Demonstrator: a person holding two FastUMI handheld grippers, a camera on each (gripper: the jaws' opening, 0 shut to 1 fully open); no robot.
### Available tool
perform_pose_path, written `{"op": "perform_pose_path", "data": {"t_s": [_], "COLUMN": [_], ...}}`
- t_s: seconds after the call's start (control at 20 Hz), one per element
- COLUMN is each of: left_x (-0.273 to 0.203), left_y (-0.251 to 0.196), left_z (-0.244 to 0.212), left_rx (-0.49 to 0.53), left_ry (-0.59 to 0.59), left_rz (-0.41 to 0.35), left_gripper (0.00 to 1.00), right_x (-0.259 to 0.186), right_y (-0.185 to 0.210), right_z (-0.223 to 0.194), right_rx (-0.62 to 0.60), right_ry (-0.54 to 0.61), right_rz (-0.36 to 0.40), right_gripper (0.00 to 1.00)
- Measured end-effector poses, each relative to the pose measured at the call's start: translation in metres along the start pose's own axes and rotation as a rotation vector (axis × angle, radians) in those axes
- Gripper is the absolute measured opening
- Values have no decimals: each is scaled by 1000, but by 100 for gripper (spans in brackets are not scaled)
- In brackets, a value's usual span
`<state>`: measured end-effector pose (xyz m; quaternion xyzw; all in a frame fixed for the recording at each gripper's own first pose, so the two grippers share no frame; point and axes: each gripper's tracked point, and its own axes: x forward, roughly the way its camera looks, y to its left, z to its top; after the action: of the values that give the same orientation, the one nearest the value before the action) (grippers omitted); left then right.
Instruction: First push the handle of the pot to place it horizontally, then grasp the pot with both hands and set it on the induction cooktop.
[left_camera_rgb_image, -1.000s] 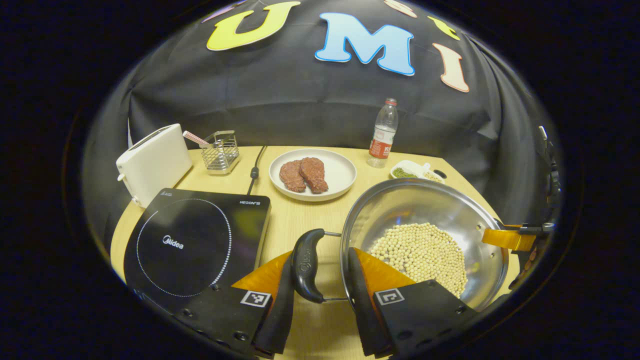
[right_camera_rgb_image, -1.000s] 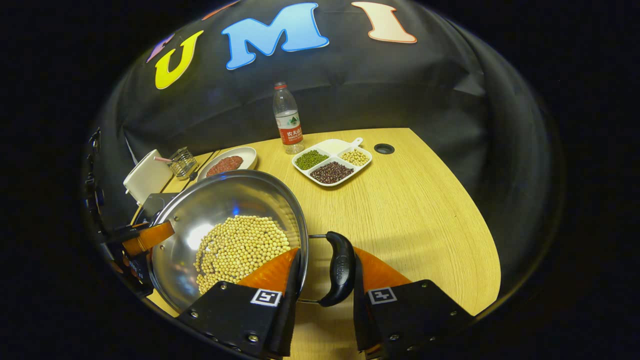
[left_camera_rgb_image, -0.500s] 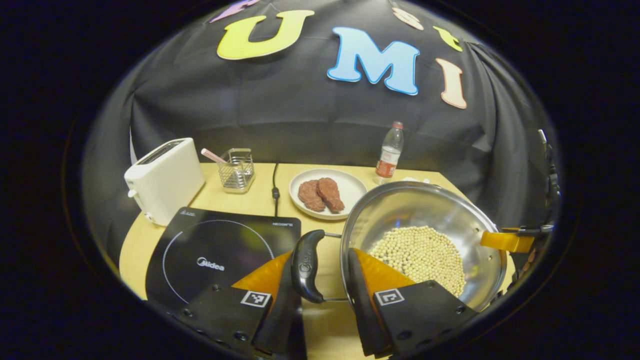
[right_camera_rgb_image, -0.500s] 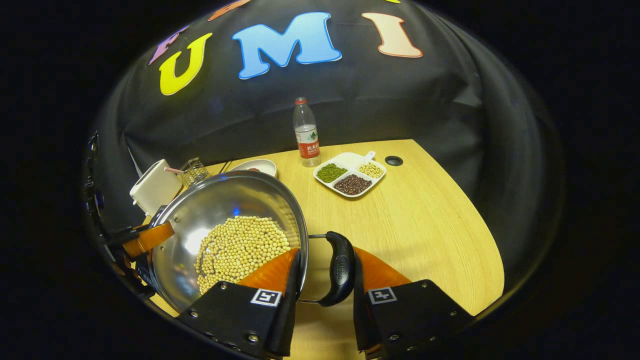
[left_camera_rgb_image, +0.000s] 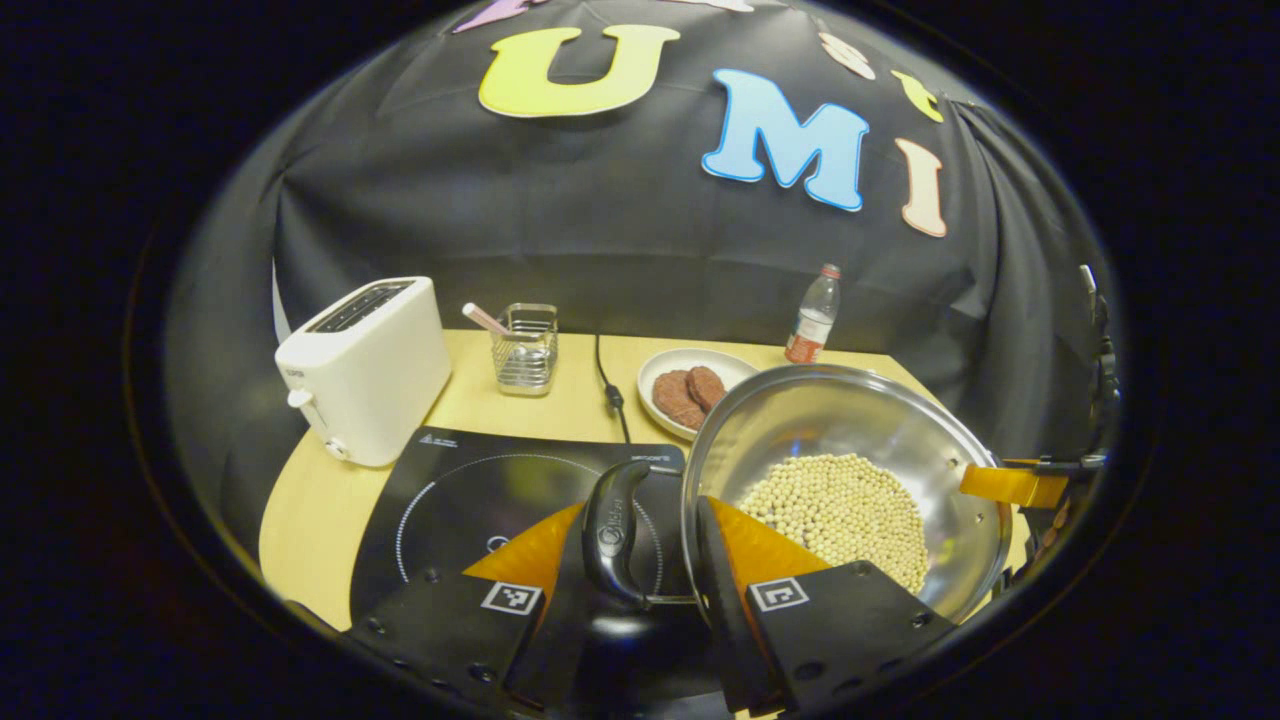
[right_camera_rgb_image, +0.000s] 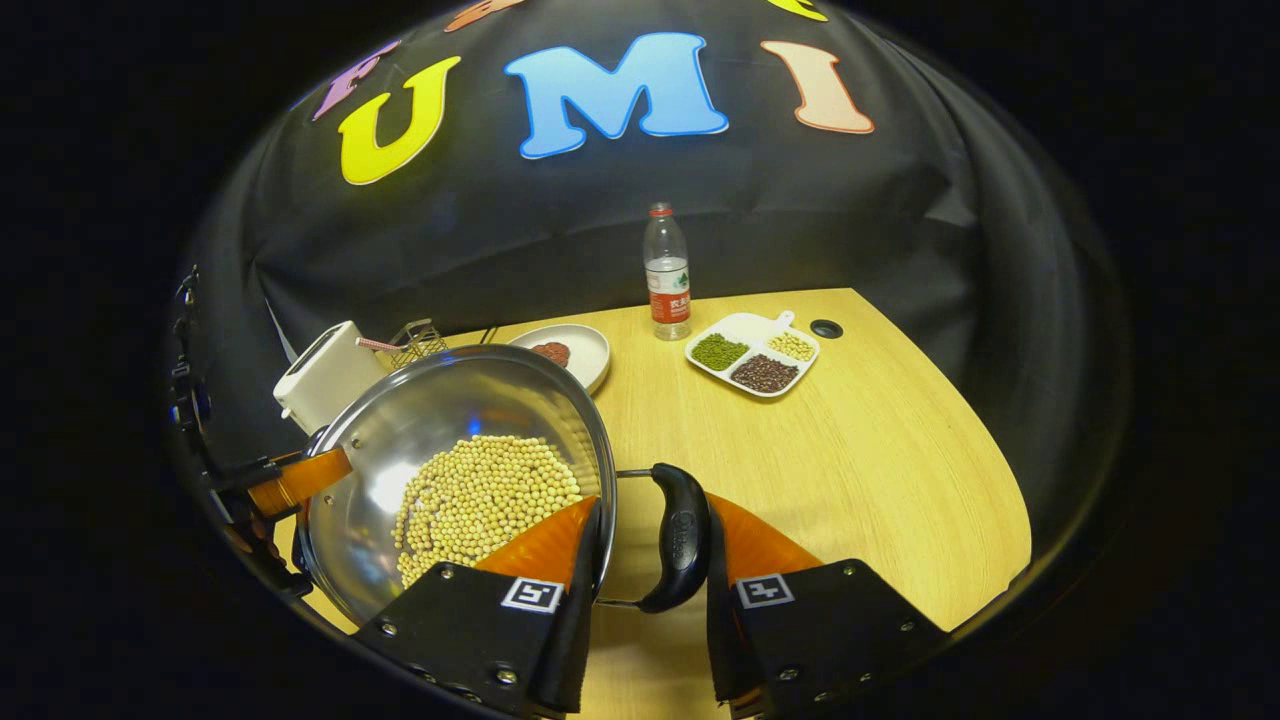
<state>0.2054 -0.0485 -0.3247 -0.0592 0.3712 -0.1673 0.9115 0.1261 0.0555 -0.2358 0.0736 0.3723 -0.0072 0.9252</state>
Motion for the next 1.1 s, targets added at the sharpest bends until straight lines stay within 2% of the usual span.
{"op": "perform_pose_path", "data": {"t_s": [0.2,0.3,0.35,0.5,0.55,0.6,0.7,0.75,0.8,0.85,1.1], "left_x": [-4,-8,-8,-11,-12,-11,-11,-11,-10,-9,-8], "left_y": [37,56,65,91,99,107,126,136,146,155,200], "left_z": [-3,-2,-1,0,0,0,-1,-1,-1,-1,-4], "left_rx": [-14,-14,-16,-16,-16,-18,-15,-14,-17,-22,-30], "left_ry": [3,5,5,4,5,5,8,12,14,16,30], "left_rz": [7,10,12,18,20,22,28,32,37,43,90], "left_gripper": [58,62,58,58,62,58,58,61,62,58,61], "right_x": [4,7,9,14,15,16,21,23,26,30,45], "right_y": [33,50,58,83,90,98,115,124,132,140,181], "right_z": [-3,-5,-5,-7,-7,-9,-11,-12,-12,-13,-19], "right_rx": [-8,-7,-5,-5,-5,-4,-6,-9,-11,-10,-19], "right_ry": [2,4,4,2,1,2,3,7,9,11,16], "right_rz": [8,13,15,20,22,24,29,34,38,41,63], "right_gripper": [48,48,48,48,48,48,48,48,48,48,48]}}
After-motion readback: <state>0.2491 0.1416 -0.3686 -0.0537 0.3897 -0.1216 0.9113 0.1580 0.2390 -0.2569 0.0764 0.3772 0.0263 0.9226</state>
